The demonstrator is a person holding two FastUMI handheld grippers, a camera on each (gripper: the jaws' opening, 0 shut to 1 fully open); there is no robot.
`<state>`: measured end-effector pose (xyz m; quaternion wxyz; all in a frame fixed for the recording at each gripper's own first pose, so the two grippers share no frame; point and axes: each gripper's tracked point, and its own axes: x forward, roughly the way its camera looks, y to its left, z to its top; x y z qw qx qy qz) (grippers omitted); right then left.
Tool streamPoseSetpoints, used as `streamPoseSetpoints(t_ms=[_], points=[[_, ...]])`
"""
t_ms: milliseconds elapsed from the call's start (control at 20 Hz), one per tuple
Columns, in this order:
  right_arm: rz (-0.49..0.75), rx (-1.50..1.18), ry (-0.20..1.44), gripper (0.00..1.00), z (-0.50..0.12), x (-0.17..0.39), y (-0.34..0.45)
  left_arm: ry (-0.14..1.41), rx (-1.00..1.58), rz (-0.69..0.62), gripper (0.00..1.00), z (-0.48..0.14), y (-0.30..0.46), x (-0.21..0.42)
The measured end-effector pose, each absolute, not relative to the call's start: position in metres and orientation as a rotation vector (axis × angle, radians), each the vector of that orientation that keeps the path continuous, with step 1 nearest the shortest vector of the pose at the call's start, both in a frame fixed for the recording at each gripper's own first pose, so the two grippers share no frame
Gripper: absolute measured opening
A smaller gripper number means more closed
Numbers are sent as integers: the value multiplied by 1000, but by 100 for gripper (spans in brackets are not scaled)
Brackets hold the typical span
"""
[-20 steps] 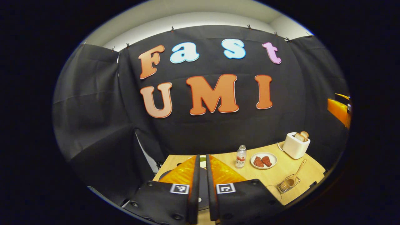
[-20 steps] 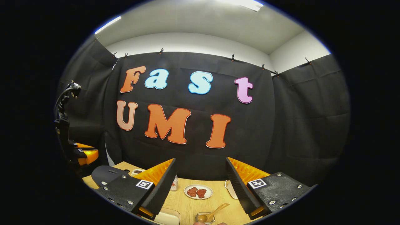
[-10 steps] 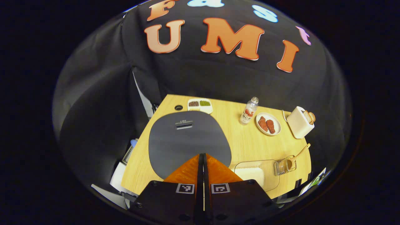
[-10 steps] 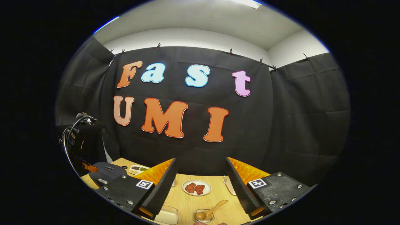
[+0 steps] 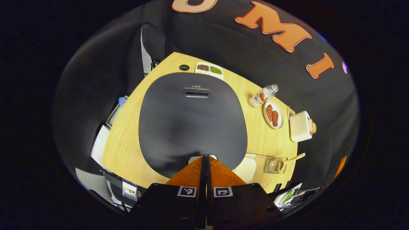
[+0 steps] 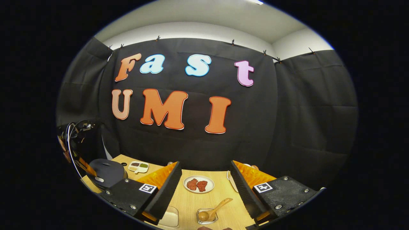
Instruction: Close the left gripper, press the button to open the rice cooker; take a wooden spoon from the chopstick holder with the right hand, scoop a spoonful of rice and pour it into the rice cooker, then put the wooden spoon back into the chopstick holder.
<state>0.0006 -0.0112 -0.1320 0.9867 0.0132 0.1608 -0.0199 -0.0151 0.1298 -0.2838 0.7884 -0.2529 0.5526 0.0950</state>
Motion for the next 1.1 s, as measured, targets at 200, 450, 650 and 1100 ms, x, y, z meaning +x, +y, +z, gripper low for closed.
streamPoseSetpoints(t_ms=[200, 450, 650, 1100], points=[[-46, 29, 350, 95, -149, 2, -16, 1194, -551, 235, 6, -292, 131, -12], [-39, 43, 397, 95, -171, 5, -16, 1118, -429, 240, 7, -295, 129, -14], [-58, 31, 454, 95, -195, -1, -30, 945, -291, 238, 6, -277, 127, -16], [-71, 87, 743, 94, -318, -23, -58, 338, -13, 364, 3, -108, 136, -9]])
